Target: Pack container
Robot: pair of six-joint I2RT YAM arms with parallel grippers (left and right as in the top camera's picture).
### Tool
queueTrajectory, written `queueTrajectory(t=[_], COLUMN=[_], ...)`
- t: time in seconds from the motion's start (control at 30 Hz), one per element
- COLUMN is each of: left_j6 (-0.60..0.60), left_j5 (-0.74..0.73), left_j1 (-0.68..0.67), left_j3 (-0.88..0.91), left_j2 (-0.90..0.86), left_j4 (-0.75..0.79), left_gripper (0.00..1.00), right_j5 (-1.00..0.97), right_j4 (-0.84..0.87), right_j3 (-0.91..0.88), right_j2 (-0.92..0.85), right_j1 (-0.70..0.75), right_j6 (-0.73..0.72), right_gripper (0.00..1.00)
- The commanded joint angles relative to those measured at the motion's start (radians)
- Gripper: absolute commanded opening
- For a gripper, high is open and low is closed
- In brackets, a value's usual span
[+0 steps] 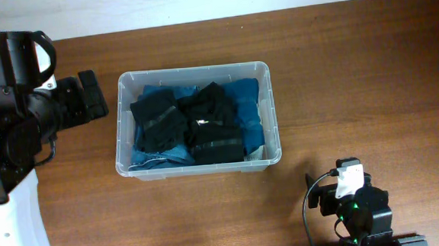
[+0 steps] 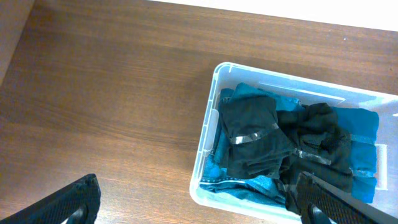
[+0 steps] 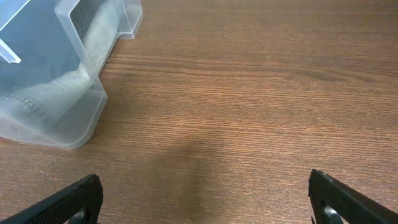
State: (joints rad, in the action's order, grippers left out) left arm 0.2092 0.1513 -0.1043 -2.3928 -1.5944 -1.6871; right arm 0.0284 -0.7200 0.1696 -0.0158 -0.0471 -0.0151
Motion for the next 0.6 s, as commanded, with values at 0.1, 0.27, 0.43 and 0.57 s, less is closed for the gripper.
queueTrajectory(t=[0.1, 0.27, 0.43, 0.57], left_j6=[0.006, 0.006, -0.032, -0.108], left_j5=[0.004, 0.053, -0.005, -0.073], left_j1=[0.003, 0.009, 0.01, 0.009], left_j3=[0.002, 0.06, 0.344, 0.67], left_j2=[0.013, 0.117, 0.318, 0.508], left_j4=[0.0, 0.072, 0.348, 0.583], left_gripper=[1.0, 1.0, 1.0, 1.0], right_j5=[0.005, 0.005, 0.005, 0.005], right_j4=[0.003, 0.003, 0.003, 0.003], right_j3=[-0.008, -0.008, -0.008, -0.008], right_j2=[0.01, 0.01, 0.01, 0.01], right_j1=[0.008, 0.008, 0.008, 0.008], right_j6=[0.0, 0.0, 0.0, 0.0], right_gripper=[0.98, 0.98, 0.98, 0.98])
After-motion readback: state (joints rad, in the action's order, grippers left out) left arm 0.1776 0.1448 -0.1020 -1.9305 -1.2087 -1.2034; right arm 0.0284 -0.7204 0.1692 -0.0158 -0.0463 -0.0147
